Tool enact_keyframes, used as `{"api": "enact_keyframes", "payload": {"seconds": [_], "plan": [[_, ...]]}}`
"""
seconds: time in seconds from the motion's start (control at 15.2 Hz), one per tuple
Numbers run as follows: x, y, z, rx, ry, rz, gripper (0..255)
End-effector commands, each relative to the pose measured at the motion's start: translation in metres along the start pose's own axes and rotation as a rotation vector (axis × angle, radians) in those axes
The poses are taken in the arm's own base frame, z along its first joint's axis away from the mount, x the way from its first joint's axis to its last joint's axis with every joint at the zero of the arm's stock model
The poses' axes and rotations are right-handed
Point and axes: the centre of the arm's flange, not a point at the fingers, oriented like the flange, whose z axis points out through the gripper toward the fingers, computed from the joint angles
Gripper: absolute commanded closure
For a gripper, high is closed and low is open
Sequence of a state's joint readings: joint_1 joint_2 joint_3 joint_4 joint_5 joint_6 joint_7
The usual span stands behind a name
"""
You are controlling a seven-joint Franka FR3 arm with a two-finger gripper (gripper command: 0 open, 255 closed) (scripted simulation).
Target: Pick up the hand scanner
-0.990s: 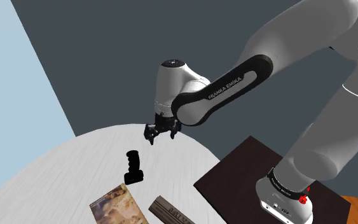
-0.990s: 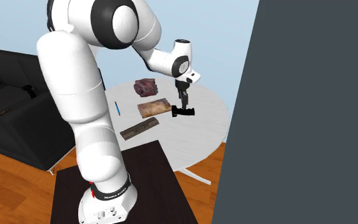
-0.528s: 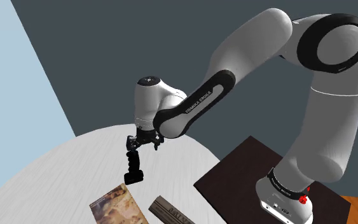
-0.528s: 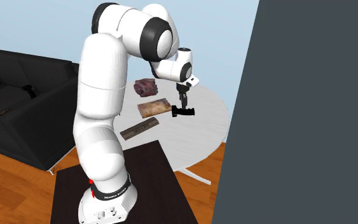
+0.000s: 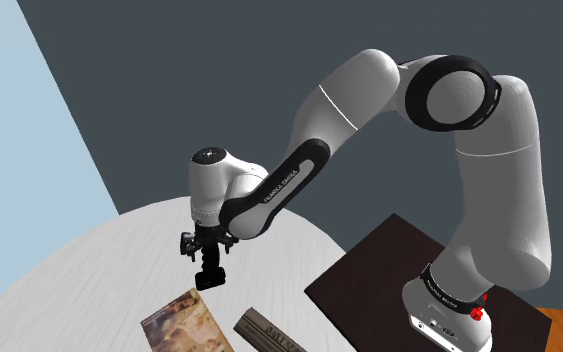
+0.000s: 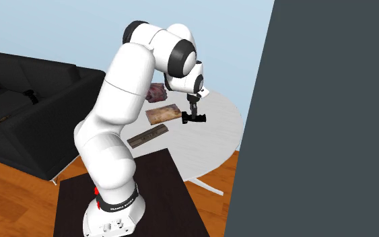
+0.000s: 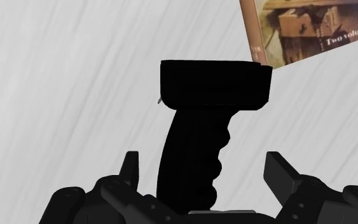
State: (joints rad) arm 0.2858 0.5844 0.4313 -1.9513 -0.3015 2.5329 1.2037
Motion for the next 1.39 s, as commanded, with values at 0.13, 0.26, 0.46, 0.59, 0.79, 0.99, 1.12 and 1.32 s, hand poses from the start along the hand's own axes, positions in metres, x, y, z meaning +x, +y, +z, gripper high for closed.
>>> {"api": "enact_keyframes", "payload": {"seconds": [0.13,0.26,0.46,0.59,0.79,0.99,1.12,1.32], "plan": [[0.001,0.0,0.021,0.0,0.0,0.001,0],[0.002,0.001,0.03,0.0,0.0,0.001,0],[0.001,0.001,0.03,0.0,0.0,0.001,255],[0.001,0.001,0.03,0.0,0.0,0.001,255],[0.001,0.001,0.03,0.0,0.0,0.001,255],[0.002,0.001,0.03,0.0,0.0,0.001,255],[0.001,0.0,0.019,0.0,0.0,0.001,255],[0.001,-0.001,0.003,0.0,0.0,0.001,255]]}}
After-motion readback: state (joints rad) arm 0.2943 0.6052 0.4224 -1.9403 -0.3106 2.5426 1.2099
